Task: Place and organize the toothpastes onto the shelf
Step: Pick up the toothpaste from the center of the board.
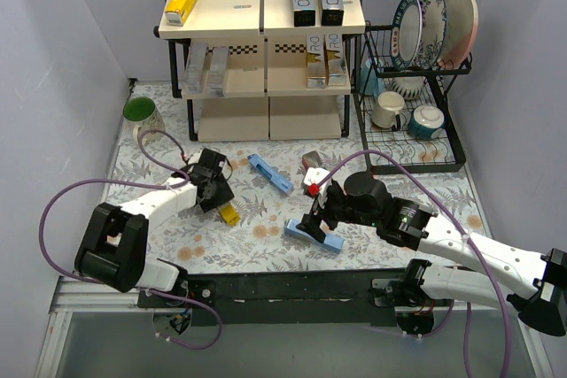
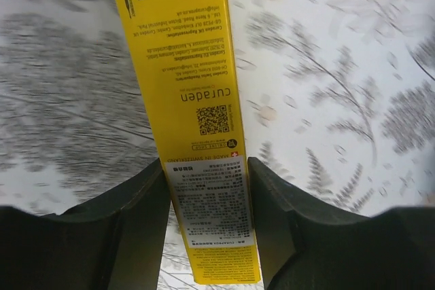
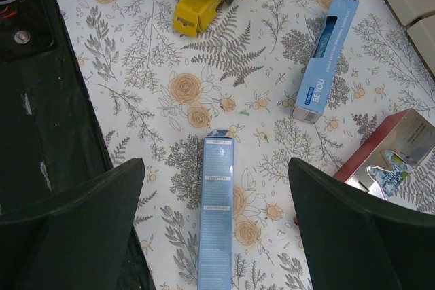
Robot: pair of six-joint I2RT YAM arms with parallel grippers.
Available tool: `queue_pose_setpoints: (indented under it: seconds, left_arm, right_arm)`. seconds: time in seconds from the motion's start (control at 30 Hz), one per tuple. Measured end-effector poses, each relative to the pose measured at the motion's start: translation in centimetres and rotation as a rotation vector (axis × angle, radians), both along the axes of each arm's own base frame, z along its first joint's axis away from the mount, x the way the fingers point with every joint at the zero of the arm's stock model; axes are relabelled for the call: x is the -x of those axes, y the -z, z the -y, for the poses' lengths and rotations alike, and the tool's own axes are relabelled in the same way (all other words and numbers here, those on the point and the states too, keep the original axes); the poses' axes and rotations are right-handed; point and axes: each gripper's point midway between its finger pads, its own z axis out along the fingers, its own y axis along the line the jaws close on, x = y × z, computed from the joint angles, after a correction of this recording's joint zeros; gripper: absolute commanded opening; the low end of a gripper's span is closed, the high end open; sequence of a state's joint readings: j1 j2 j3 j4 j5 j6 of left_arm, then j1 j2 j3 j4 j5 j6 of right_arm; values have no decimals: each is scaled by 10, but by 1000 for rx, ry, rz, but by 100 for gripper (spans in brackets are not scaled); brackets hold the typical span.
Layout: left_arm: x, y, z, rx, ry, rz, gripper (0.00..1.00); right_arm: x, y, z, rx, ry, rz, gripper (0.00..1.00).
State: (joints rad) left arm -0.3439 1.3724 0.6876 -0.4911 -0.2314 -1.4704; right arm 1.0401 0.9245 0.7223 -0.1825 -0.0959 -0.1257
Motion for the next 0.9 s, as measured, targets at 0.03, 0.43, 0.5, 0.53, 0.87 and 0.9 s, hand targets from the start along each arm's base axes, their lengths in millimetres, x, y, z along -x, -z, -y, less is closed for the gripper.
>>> queue_pose_setpoints:
  seconds: [0.03, 0.43, 0.5, 0.53, 0.87, 0.9]
  left_arm:
    - [-2, -1, 11, 12, 39, 3, 45]
    - [3, -21, 82, 218, 378, 74, 31]
    - [6, -27, 90, 253, 451, 94, 31]
    - [8, -30, 94, 268, 487, 101, 31]
    - [45, -72, 131, 443, 934, 165, 30]
    - [48, -78, 134, 455, 978, 172, 30]
  right_arm:
    - [0, 0, 0, 0, 0, -1, 95]
    - [-1, 25, 0, 21, 32, -60, 95]
    - [-2, 31, -1, 26, 35, -74, 95]
    - [-4, 33, -2, 28, 38, -83, 95]
    - [-22, 42, 0, 59, 60, -41, 98]
    - [-23, 44, 1, 72, 54, -26, 98]
